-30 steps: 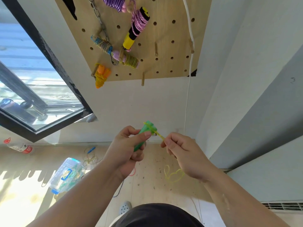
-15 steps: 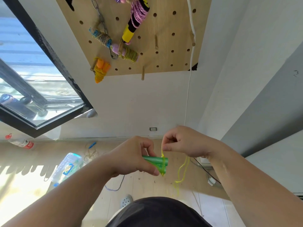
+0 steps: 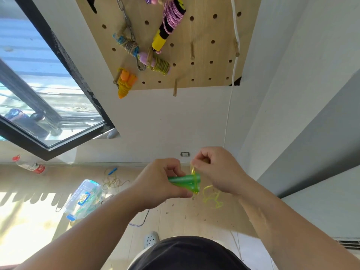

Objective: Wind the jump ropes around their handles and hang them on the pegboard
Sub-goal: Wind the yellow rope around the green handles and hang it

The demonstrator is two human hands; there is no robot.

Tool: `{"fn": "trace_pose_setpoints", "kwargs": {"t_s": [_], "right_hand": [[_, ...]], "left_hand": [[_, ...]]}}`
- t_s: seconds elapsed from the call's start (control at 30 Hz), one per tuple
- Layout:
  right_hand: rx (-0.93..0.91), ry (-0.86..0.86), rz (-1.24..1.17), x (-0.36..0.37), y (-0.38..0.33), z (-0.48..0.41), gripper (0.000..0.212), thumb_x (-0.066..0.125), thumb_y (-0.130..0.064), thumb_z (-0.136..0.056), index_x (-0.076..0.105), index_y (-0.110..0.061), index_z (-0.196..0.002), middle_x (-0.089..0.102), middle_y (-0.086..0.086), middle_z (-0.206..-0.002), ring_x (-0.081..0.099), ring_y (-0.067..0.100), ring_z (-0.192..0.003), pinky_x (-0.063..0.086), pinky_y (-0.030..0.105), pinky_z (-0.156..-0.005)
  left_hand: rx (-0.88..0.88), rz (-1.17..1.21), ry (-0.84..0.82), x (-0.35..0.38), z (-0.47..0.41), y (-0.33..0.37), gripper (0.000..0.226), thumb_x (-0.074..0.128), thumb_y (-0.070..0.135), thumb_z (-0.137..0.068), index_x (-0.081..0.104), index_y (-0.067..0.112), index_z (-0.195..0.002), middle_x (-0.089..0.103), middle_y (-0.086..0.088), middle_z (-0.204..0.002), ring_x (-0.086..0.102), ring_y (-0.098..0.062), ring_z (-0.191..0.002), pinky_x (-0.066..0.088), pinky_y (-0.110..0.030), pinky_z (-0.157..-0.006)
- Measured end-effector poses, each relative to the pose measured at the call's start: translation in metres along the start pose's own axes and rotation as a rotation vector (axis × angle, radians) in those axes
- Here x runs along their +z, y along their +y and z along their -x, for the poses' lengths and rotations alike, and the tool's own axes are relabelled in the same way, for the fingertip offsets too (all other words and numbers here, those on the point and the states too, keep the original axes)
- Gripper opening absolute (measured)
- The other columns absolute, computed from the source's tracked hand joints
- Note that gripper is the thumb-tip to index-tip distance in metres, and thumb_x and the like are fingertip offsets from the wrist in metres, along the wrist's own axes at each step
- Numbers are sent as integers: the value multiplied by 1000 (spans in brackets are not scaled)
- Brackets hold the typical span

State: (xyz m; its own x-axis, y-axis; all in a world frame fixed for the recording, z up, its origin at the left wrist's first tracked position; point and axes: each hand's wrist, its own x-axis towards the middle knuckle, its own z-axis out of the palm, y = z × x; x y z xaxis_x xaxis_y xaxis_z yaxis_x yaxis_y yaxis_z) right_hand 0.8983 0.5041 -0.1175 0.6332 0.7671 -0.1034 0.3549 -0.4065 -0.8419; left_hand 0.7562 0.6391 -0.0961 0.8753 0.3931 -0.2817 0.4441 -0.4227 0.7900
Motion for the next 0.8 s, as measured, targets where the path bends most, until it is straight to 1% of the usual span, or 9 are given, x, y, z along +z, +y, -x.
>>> {"fn": "trace_pose_setpoints", "kwargs": {"t_s": [0.07, 0.13, 0.2, 0.27, 0.37, 0.47, 0.6, 0.7, 0.8], "right_hand": [[95, 74, -184, -9, 8, -3, 17, 70, -24, -94, 73, -12, -82, 61, -8, -64, 48, 3, -57, 41, 25, -60], [194, 65, -328, -14, 17, -3, 18, 70, -19, -95, 72, -4, -85, 51, -17, -51, 43, -1, -46, 34, 16, -54], [266, 14, -391, -10, 23, 0, 15, 69, -15, -96, 71, -2, -87, 48, -21, -43, 46, -6, -40, 30, 13, -52], [317, -35, -402, -1, 28, 2, 13, 69, -14, -95, 73, -4, -88, 48, -20, -41, 46, -7, -39, 29, 17, -56], [371, -74, -445, 9, 34, 3, 16, 70, -18, -95, 75, -6, -88, 43, -14, -45, 34, 4, -43, 26, 23, -55], [384, -100, -536, 11, 38, -2, 17, 72, -19, -94, 76, -5, -86, 36, -1, -56, 25, 13, -52, 20, 29, -53], [366, -203, -525, 13, 37, -6, 16, 75, -21, -90, 78, -14, -76, 41, -3, -55, 30, 11, -50, 23, 26, -50], [345, -263, -474, 10, 38, -11, 17, 77, -18, -89, 76, -18, -72, 41, -7, -51, 30, 10, -49, 23, 26, -49], [316, -270, -324, 0, 34, -16, 10, 79, -22, -88, 76, -15, -81, 52, -14, -51, 44, 2, -48, 32, 23, -54]], "left_hand": [[-18, 403, 57, -5, 2, 0, 44, 95, 10, -55, 56, 28, -63, 71, -14, -75, 53, -19, -58, 41, -27, -49], [-31, 653, 164, -8, 1, -2, 44, 91, 2, -53, 56, 24, -67, 67, -15, -70, 48, -23, -54, 36, -25, -47], [-21, 691, 286, -8, 1, 0, 47, 93, -3, -56, 53, 14, -75, 66, -13, -68, 50, -23, -53, 38, -27, -47], [-5, 668, 421, -7, -2, 7, 39, 85, -9, -67, 51, 4, -80, 66, -4, -62, 51, -15, -45, 40, -23, -43], [-10, 676, 502, -7, -5, 15, 33, 80, -15, -73, 52, -5, -88, 69, -1, -62, 52, -11, -40, 42, -18, -41], [-24, 775, 437, -6, -8, 13, 35, 79, -14, -73, 50, 2, -86, 67, -9, -66, 47, -15, -43, 37, -22, -41], [-59, 829, 195, -3, -9, 7, 46, 89, -5, -58, 50, 14, -73, 61, -13, -68, 41, -16, -47, 33, -23, -42], [-79, 560, -86, -4, -8, 2, 44, 88, -8, -63, 54, 19, -70, 65, -9, -69, 46, -16, -50, 36, -22, -43], [-77, 189, -218, -6, -10, 1, 42, 93, 1, -65, 56, 21, -69, 66, 2, -65, 55, -12, -56, 45, -24, -52]]}}
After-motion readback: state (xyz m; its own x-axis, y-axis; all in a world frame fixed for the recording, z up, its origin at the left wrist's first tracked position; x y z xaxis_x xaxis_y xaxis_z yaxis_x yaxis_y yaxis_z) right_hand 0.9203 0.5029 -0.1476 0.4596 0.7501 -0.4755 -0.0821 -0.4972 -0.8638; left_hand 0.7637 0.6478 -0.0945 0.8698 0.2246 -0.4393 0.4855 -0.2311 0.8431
